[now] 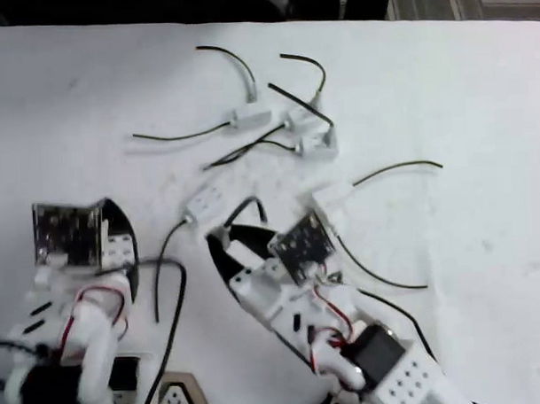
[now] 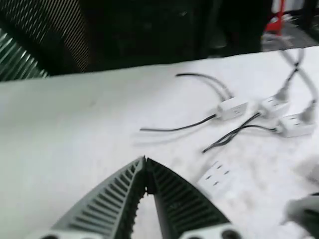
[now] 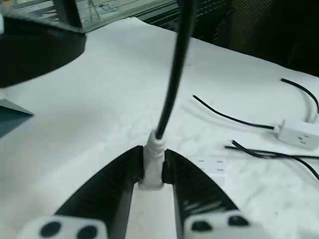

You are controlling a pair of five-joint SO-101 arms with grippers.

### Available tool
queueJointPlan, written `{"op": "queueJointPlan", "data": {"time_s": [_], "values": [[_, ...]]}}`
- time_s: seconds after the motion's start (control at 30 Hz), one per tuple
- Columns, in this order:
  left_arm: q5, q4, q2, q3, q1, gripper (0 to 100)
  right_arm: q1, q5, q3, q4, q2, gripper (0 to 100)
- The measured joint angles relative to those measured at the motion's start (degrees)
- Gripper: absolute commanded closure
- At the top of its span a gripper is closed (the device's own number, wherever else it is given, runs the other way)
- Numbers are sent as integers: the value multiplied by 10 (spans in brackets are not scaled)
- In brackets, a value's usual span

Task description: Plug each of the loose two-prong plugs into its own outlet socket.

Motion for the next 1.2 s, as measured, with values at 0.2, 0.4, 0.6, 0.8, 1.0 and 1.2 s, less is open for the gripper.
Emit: {"op": "queueJointPlan", "data": {"time_s": [0.2, 0.4, 0.6, 0.8, 1.0, 1.2], "values": [[18, -110, 6, 156, -69, 978, 32, 5, -52, -96, 200, 982], [36, -192, 6, 234, -96, 978, 37, 40, -125, -236, 442, 981], [51, -219, 5, 244, -97, 978, 56, 76, -188, -369, 660, 981], [51, -219, 5, 244, -97, 978, 105, 79, -240, -438, 804, 981], [51, -219, 5, 244, -97, 978, 106, 89, -248, -460, 833, 981], [51, -219, 5, 244, -97, 978, 115, 94, -248, -460, 837, 981]]}}
